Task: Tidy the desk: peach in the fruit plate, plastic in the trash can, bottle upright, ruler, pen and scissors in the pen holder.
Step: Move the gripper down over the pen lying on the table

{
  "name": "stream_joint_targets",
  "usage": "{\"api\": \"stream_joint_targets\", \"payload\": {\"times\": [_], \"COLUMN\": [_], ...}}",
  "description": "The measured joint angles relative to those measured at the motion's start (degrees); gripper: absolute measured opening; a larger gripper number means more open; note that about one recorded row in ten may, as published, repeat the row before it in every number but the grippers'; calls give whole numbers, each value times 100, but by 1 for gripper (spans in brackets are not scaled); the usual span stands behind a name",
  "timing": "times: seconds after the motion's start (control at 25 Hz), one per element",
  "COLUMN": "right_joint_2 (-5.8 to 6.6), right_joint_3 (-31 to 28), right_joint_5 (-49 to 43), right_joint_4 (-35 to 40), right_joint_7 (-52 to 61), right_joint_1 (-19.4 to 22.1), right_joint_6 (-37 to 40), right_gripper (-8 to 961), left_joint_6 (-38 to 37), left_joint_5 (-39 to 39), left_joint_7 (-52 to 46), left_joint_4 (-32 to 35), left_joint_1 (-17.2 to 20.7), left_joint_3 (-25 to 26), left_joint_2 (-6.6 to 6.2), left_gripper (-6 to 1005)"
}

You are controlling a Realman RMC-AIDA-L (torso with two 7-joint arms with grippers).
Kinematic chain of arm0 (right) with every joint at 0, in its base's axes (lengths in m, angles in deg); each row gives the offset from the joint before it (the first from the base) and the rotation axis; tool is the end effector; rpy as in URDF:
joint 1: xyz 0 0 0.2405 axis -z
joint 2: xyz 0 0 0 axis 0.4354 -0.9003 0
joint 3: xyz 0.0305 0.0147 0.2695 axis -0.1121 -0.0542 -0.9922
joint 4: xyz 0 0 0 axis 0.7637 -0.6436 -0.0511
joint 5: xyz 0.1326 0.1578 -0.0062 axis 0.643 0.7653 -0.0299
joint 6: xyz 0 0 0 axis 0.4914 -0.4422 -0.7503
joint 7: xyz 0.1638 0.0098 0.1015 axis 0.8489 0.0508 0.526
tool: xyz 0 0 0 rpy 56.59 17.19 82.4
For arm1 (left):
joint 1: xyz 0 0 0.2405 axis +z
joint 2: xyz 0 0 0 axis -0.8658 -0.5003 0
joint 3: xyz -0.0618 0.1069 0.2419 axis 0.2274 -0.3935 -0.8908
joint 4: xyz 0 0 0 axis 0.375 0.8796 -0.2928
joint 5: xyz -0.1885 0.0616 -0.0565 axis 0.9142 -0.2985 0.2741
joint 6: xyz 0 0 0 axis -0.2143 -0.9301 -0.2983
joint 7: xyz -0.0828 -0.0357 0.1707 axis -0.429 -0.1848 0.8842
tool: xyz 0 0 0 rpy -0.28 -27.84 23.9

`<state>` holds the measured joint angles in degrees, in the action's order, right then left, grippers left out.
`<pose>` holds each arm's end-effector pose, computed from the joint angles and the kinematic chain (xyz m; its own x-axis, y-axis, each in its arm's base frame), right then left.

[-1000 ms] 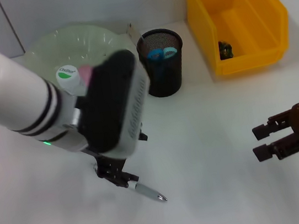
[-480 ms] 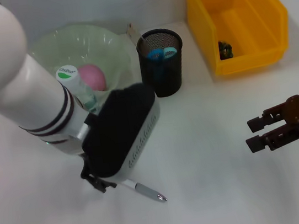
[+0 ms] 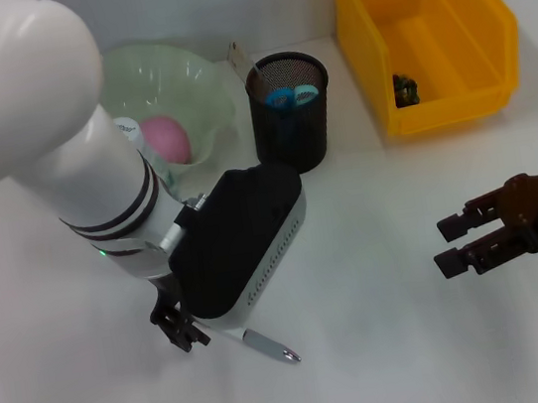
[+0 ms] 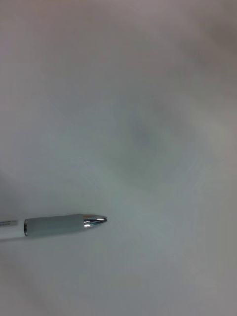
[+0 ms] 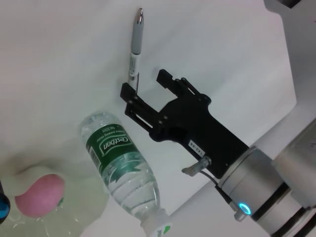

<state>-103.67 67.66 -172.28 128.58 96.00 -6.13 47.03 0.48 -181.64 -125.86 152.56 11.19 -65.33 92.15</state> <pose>0.2776 0.3282 -0.0019 0.7431 -0.6376 -0.2033 -0.6423 -0.7648 0.0509 -0.1600 0.3539 -0.1310 0.5182 -0.7154 -0.4686 -0.6287 -0.6901 0.3584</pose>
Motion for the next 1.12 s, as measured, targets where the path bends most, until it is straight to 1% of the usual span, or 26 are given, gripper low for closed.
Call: {"api": "stream_joint_targets", "payload": {"times": [0.12, 0.16, 0.2, 0.36, 0.44, 0.6, 0.72, 1.12], "right_joint_2": [0, 0, 0, -22, -50, -111, -126, -147], "right_joint_3": [56, 72, 78, 80, 81, 87, 88, 87], "right_joint_5": [-25, -37, -52, -143, -201, -284, -288, -298], "right_joint_4": [-9, -9, -13, -42, -45, -49, -51, -181], "right_joint_7": [-7, -7, -8, -10, -11, -14, -15, -85], "right_joint_1": [-48, -66, -85, -159, -194, -226, -231, -265], "right_joint_6": [-36, -55, -77, -142, -161, -181, -181, -261], "right_gripper": [754, 754, 753, 753, 753, 753, 753, 752], "left_joint_6": [21, 40, 109, 149, 310, 337, 418, 434], "left_joint_5": [5, 16, 64, 73, 74, 73, 84, 142], "left_joint_7": [-6, -8, -6, -2, -9, -12, -20, -39], "left_joint_4": [-44, -116, -325, -402, -565, -603, -688, -698], "left_joint_1": [-24, -59, -151, -176, -217, -236, -262, -291], "left_joint_3": [-16, -25, -44, -60, -206, -238, -332, -387], "left_joint_2": [0, 0, 0, 0, 0, -1, -1, -1], "left_gripper": [784, 784, 784, 784, 783, 783, 779, 761]}}
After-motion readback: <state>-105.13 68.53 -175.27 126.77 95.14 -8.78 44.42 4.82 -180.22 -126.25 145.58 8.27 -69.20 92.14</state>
